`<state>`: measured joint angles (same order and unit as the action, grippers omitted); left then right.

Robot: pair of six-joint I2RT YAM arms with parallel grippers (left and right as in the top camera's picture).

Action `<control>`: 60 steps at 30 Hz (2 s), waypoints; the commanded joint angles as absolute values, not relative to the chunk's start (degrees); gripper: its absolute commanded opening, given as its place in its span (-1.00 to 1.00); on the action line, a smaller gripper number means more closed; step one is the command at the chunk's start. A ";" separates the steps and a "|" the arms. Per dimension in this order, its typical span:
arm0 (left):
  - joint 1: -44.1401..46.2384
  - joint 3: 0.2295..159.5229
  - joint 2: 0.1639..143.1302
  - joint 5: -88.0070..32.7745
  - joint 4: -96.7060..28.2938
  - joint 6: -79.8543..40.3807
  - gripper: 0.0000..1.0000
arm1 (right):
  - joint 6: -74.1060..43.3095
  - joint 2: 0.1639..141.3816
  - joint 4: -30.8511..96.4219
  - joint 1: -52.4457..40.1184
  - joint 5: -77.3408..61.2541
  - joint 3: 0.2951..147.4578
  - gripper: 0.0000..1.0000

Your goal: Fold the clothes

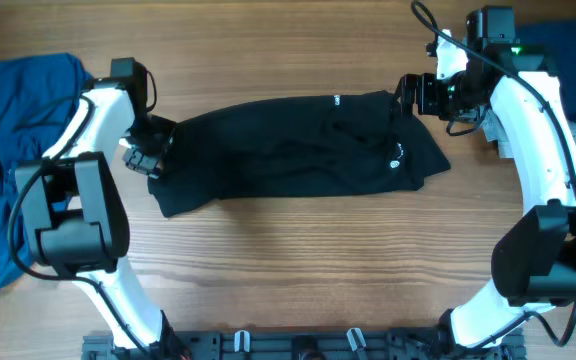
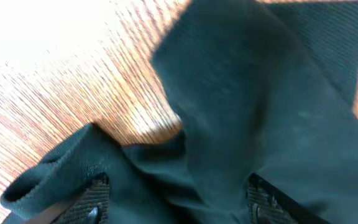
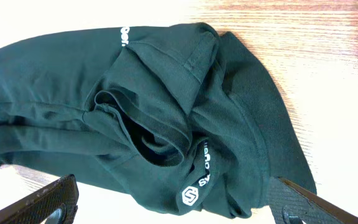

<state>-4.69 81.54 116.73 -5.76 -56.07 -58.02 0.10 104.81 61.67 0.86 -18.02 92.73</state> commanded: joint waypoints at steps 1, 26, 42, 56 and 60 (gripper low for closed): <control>-4.84 80.09 117.25 -3.38 -56.16 -59.24 0.43 | 0.05 104.90 61.73 0.56 -19.18 93.08 0.96; -10.28 88.53 106.32 -8.01 -64.42 -43.42 0.89 | 0.08 104.90 61.91 0.56 -19.18 93.08 0.96; -6.50 64.36 107.07 -1.83 -44.27 -63.70 0.75 | 0.49 104.90 61.32 0.56 -19.18 93.08 0.96; -8.54 64.62 104.42 -3.57 -39.38 -63.24 0.74 | 0.49 104.90 60.84 0.56 -19.18 93.08 0.99; -8.54 64.62 102.35 -3.64 -39.40 -63.26 0.74 | 0.47 104.90 60.66 0.56 -19.18 93.08 0.99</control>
<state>-8.05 64.66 104.92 -3.29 -39.55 -62.92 0.12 104.81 60.97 0.86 -18.02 92.73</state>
